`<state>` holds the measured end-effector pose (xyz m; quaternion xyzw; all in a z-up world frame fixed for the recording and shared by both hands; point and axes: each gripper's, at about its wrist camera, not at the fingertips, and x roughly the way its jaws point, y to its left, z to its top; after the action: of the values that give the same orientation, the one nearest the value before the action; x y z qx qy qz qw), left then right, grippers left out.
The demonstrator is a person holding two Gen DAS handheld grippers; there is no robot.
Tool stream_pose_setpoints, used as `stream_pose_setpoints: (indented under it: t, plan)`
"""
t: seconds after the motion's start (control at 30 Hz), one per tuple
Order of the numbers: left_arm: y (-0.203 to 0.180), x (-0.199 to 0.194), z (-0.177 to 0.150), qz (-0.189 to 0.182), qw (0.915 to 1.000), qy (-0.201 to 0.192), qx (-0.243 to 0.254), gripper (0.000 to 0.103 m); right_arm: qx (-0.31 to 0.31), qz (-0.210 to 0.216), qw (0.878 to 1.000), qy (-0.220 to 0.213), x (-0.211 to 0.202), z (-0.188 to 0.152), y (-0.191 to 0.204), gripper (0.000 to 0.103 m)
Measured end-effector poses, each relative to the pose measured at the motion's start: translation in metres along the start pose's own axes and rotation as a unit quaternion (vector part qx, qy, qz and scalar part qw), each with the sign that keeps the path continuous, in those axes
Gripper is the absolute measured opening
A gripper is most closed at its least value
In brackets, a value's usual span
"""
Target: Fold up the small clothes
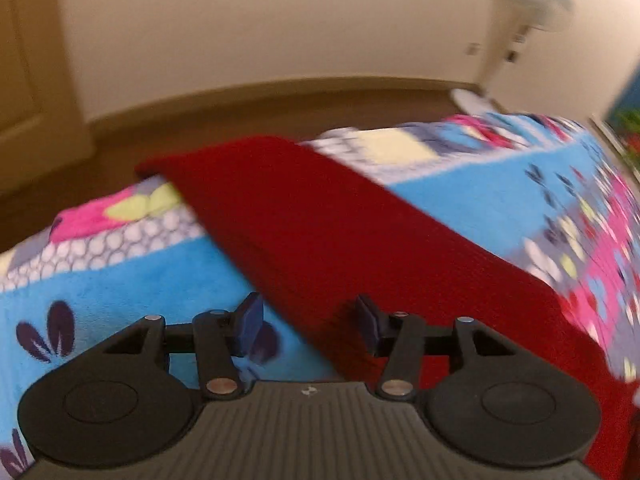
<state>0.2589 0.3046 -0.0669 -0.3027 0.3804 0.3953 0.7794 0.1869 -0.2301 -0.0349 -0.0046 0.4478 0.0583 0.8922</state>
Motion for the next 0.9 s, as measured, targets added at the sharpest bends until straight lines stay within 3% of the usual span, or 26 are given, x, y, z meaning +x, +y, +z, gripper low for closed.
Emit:
stream_pose_setpoints:
  t: [0.1,0.13,0.2,0.27,0.3,0.33,0.37,0.43,0.5,0.57,0.6,0.67,0.7,0.73,0.77,0.8,0.9]
  plan:
    - [0.006,0.010,0.008,-0.003,0.9999,-0.004,-0.010,0.056,-0.001,-0.001,1.000,0.003,0.001,-0.001,0.000,0.042]
    - [0.004,0.013,0.010,-0.005,0.9999,-0.012,-0.006,0.050,0.000,-0.002,1.000,0.004,0.001,-0.001,0.000,0.042]
    - [-0.003,0.012,0.008,-0.002,0.9992,-0.039,0.005,0.021,0.003,-0.003,1.000,0.004,0.002,-0.001,-0.002,0.042]
    - [-0.008,0.004,0.007,0.000,0.9979,-0.061,0.020,0.017,0.005,-0.005,1.000,0.006,0.002,-0.001,-0.002,0.042]
    - [-0.018,-0.007,0.005,0.004,0.9949,-0.091,0.044,0.016,0.005,-0.006,1.000,0.005,0.002,0.000,-0.002,0.042]
    - [-0.036,-0.029,0.000,0.002,0.9865,-0.141,0.084,0.015,0.005,-0.006,1.000,0.004,0.003,0.001,-0.002,0.042]
    - [-0.059,-0.057,-0.012,-0.023,0.9682,-0.205,0.141,0.015,0.005,-0.006,1.000,0.003,0.003,0.001,-0.001,0.042]
    - [-0.094,-0.109,-0.046,-0.139,0.9213,-0.272,0.240,0.015,0.004,-0.006,1.000,0.000,0.003,0.001,-0.001,0.042]
    - [-0.120,-0.145,-0.083,-0.267,0.8609,-0.266,0.342,0.020,0.002,-0.006,1.000,-0.001,0.003,0.001,0.000,0.042]
    - [-0.142,-0.165,-0.127,-0.350,0.7944,-0.211,0.449,0.039,0.000,-0.006,1.000,-0.001,0.003,0.000,0.001,0.042]
    - [-0.147,-0.168,-0.144,-0.379,0.7692,-0.183,0.481,0.054,-0.001,-0.007,1.000,-0.001,0.003,0.000,0.001,0.042]
    - [-0.147,-0.176,-0.172,-0.415,0.7240,-0.178,0.522,0.058,-0.001,-0.008,1.000,-0.001,0.004,0.000,0.001,0.042]
    - [-0.147,-0.177,-0.177,-0.416,0.7136,-0.175,0.536,0.059,0.000,-0.009,1.000,-0.001,0.004,0.000,0.000,0.042]
    - [-0.147,-0.175,-0.178,-0.414,0.7115,-0.167,0.543,0.059,0.002,-0.010,1.000,-0.003,0.004,0.000,0.000,0.042]
    - [-0.148,-0.172,-0.175,-0.409,0.7174,-0.162,0.540,0.059,0.005,-0.010,1.000,-0.006,0.003,0.001,-0.001,0.042]
    - [-0.146,-0.168,-0.171,-0.396,0.7315,-0.157,0.532,0.059,0.010,-0.009,1.000,-0.009,0.002,0.001,-0.002,0.042]
    - [-0.149,-0.143,-0.150,-0.339,0.7880,-0.128,0.498,0.059,0.031,0.003,0.999,-0.022,0.001,0.005,-0.006,0.042]
